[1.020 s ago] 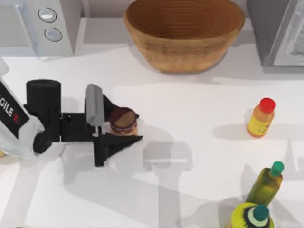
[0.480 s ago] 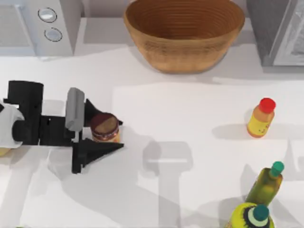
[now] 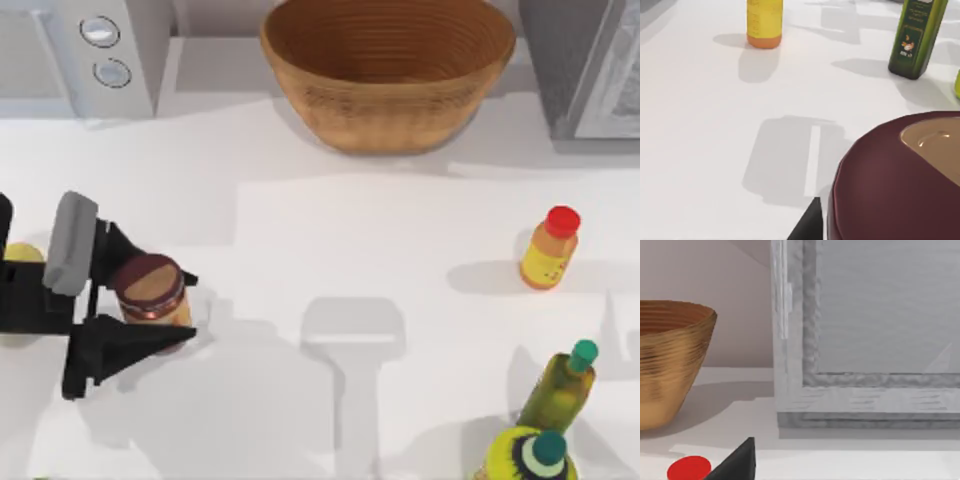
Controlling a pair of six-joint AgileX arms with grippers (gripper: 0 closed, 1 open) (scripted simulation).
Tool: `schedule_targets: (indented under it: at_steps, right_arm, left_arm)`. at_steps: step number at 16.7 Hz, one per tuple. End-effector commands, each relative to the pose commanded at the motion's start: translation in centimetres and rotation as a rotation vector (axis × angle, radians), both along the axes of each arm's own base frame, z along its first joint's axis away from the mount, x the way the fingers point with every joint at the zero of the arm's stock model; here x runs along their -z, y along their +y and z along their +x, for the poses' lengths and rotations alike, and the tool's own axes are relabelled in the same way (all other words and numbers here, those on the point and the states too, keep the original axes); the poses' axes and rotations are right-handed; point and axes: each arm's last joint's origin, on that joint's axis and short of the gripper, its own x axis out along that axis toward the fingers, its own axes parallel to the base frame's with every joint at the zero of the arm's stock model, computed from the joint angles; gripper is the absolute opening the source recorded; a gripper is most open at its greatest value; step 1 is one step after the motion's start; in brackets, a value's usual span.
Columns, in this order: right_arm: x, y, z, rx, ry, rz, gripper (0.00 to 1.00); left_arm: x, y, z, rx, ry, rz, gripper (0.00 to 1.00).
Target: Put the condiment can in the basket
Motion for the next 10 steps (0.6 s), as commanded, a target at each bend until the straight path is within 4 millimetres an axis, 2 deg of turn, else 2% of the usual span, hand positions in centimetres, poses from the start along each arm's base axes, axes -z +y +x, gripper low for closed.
schedule_targets:
  at_steps: [5, 10]
  right_arm:
    - [0.0, 0.0, 0.0, 0.0, 0.0, 0.0, 1.0]
    - [0.0, 0.0, 0.0, 0.0, 0.0, 0.0, 1.0]
  left_arm:
    - [-3.0, 1.9, -2.4, -0.037, -0.068, -0.015, 0.0]
    - [-3.4, 2.1, -2.6, -0.043, -0.083, -0.019, 0.0]
